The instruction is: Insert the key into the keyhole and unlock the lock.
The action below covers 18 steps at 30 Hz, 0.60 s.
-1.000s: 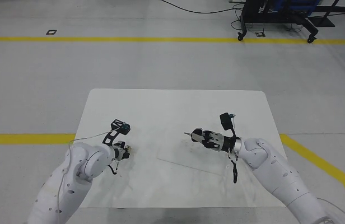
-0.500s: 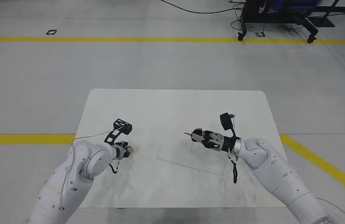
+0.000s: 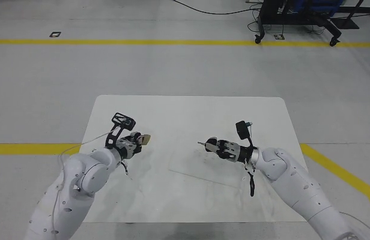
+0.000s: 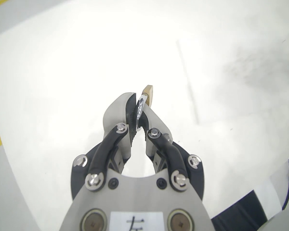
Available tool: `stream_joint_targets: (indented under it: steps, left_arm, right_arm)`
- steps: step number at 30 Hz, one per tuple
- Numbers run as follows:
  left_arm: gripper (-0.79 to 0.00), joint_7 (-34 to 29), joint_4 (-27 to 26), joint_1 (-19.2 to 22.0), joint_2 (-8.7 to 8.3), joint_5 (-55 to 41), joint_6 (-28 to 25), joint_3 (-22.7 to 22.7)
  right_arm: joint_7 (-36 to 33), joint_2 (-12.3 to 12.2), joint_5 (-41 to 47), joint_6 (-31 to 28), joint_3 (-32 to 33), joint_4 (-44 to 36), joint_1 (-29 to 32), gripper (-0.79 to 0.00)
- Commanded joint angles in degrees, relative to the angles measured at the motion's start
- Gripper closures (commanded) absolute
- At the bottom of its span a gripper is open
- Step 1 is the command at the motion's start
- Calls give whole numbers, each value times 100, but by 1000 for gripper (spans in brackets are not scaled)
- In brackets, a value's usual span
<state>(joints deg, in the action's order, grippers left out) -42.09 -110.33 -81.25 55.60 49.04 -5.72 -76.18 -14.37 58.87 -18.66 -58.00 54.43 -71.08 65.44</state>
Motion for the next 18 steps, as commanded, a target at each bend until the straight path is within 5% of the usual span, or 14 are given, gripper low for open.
stream_joint_targets:
  steps: [1,4,13,18]
  left_arm:
    - [0,691,-43,-229,-4,-498,-416,-246]
    - [0,1549,121,-351,15,-1214,-1005,-490]
    - [0,1658,187,-377,21,-1351,-1194,-479]
    - [0,1327,980,-149,92,-3430,-1876,-241]
  right_arm:
    - [0,0,0,0,0,0,0,0]
    - [0,0,0,0,0,0,0,0]
    - [0,0,0,0,0,0,0,0]
    - [69,22,53,183,-18,-21,22,0]
